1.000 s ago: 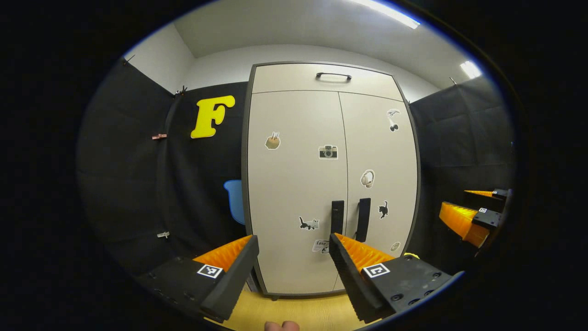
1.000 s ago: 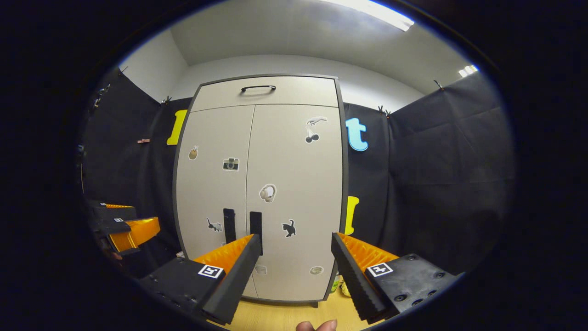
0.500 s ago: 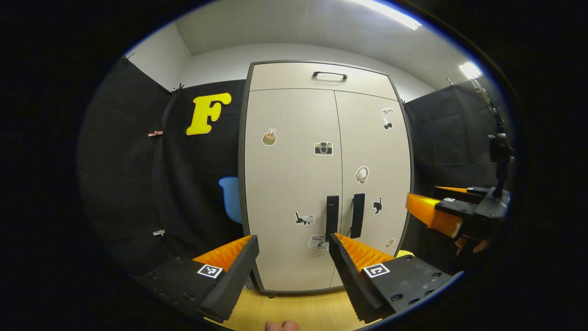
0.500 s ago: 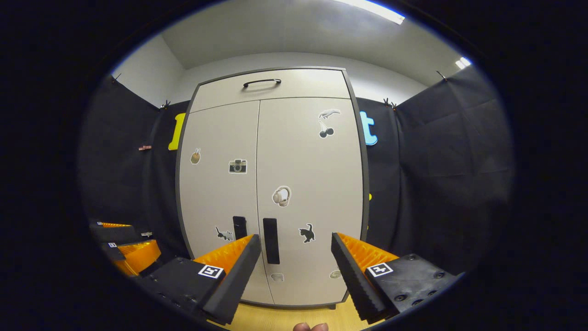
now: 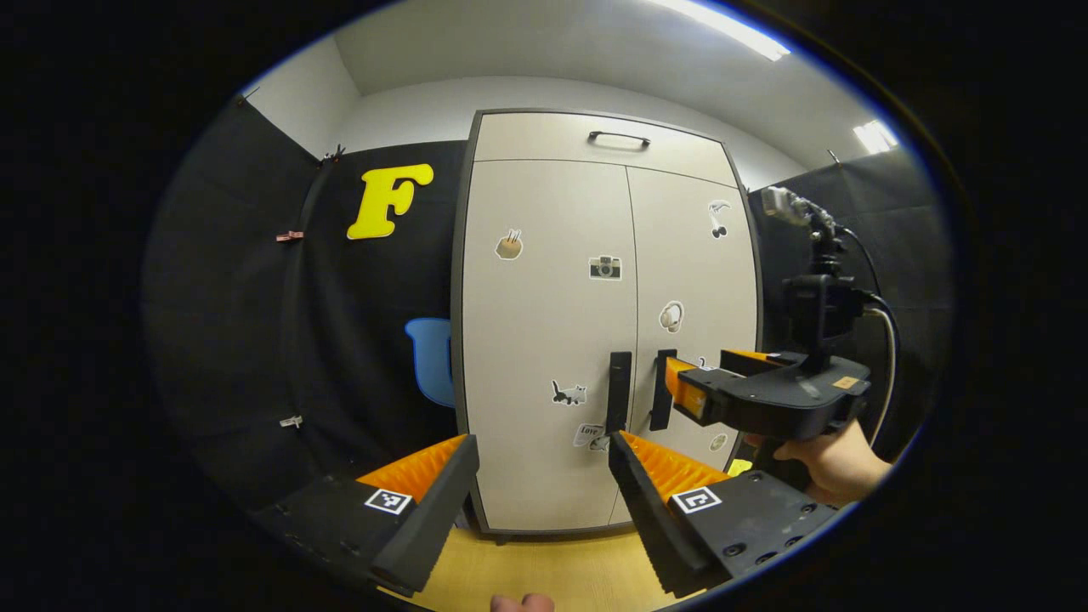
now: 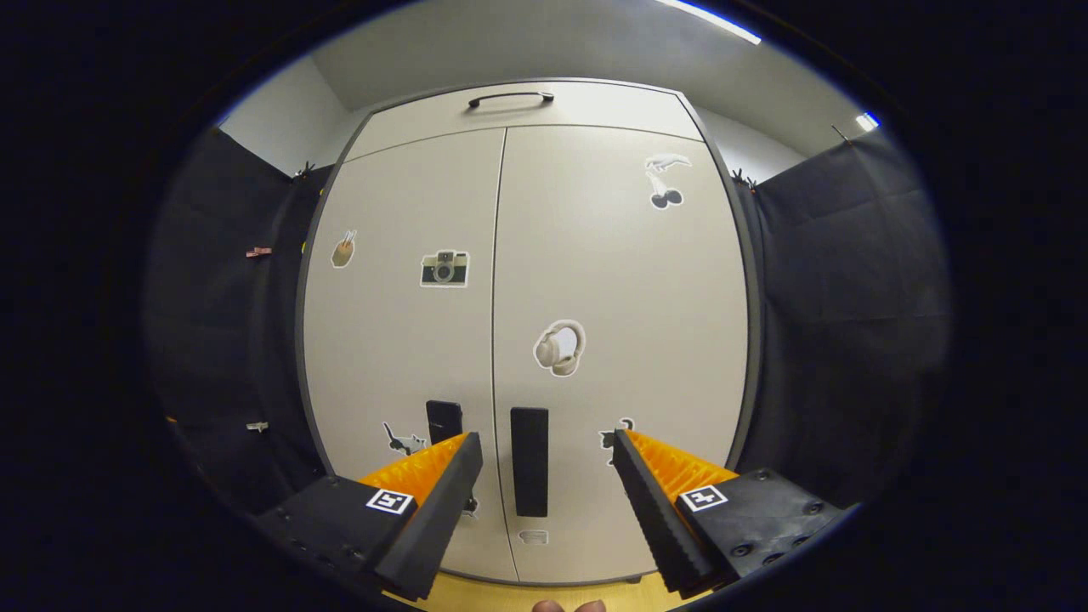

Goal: Open the right door of the double-door shoe cabinet with the right hand, and open the left door with the left hand.

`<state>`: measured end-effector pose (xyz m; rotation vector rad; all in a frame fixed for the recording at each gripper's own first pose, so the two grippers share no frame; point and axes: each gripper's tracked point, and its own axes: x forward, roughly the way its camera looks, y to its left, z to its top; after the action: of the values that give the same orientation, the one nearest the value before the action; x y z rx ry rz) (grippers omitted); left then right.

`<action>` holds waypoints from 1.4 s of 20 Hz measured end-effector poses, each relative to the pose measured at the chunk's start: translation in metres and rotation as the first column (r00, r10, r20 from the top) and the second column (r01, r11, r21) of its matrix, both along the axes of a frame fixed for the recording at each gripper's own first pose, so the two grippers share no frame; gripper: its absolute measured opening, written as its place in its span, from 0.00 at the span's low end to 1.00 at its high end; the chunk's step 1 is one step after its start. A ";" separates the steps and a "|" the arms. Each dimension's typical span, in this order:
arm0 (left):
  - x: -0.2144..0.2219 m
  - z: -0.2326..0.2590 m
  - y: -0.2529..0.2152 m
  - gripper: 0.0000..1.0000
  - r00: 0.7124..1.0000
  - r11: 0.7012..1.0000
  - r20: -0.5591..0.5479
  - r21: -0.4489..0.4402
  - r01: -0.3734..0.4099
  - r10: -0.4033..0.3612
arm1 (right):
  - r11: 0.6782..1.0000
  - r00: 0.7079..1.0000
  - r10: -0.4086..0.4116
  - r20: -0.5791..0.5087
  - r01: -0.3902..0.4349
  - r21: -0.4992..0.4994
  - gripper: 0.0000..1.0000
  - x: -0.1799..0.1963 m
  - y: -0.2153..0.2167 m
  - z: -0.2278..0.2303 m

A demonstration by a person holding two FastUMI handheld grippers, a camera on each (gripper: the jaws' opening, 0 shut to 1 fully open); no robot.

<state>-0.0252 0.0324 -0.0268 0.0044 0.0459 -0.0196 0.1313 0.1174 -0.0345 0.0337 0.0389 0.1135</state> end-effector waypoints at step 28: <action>-0.025 -0.030 0.038 0.95 0.997 0.998 -0.045 -0.008 -0.061 0.061 | 0.999 0.994 -0.023 -0.103 0.026 0.029 0.14 0.033 0.011 -0.043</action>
<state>-0.0502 0.0703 -0.0563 -0.0068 0.0911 0.0409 0.1647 0.1279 -0.0778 0.0698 0.1396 0.0881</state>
